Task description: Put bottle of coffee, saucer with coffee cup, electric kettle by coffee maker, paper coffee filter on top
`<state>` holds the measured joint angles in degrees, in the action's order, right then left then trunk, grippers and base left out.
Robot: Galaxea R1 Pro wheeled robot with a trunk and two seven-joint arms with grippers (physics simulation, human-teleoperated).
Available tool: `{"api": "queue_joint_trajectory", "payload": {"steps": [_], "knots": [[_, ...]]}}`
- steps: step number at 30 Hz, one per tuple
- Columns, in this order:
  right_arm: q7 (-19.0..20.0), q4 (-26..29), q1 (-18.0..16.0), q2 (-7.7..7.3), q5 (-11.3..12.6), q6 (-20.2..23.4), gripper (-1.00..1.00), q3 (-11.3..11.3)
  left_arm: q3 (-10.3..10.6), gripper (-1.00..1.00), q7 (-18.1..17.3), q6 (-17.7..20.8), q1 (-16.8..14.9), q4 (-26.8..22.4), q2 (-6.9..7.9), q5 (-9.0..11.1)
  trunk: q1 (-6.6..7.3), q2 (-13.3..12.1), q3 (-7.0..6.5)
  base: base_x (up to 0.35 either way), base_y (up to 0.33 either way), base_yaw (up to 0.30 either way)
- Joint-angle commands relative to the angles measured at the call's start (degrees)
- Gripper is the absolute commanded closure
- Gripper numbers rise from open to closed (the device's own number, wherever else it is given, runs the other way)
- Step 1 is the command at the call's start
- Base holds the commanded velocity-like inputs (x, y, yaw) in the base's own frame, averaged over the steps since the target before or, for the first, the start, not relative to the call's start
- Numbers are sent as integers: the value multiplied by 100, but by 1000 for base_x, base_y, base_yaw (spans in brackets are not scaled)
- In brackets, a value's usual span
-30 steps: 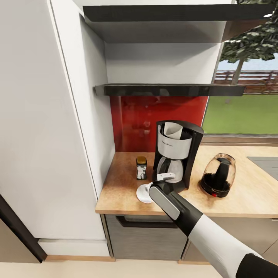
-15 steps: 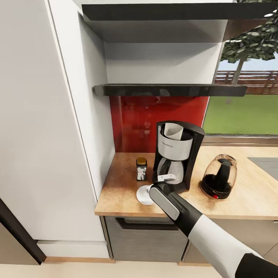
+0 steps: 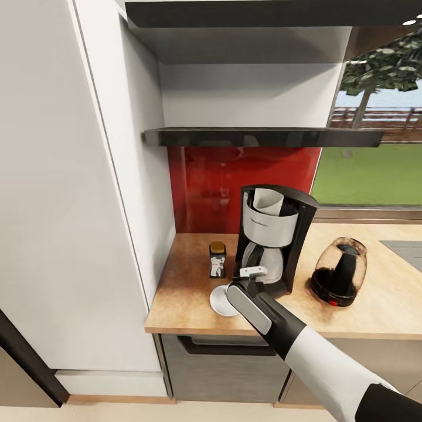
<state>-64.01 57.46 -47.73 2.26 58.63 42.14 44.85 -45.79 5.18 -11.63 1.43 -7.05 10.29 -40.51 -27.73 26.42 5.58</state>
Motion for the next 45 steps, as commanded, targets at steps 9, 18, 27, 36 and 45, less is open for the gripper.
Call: {"api": "queue_joint_trajectory", "payload": {"steps": [9, 18, 27, 36, 45], "knots": [[-14, -23, -9, 13, 49, 22, 100, 15, -36, -100, 18, -24, -2, 2, -1, -60, -3, 11, 10, 56, 45, 0], [116, -24, -6, 18, 52, 19, 100, 15, -36, -100, 18, -24, -2, 1, -1, -55, -3, 11, 10, 38, 34, 0], [506, -272, 0, 13, 44, 22, 100, 15, -44, -100, 18, -24, -2, 2, -1, -54, -3, 11, 10, 1, 1, 0], [519, -346, 0, 12, 36, 22, 100, 15, -44, -100, 18, -24, -2, 2, -1, -54, -3, 11, 10, 0, 0, 0], [521, -353, 0, 12, 35, 22, 100, 15, -44, -100, 18, -24, -2, 2, -1, -54, -3, 11, 10, 0, 0, 0]]}}
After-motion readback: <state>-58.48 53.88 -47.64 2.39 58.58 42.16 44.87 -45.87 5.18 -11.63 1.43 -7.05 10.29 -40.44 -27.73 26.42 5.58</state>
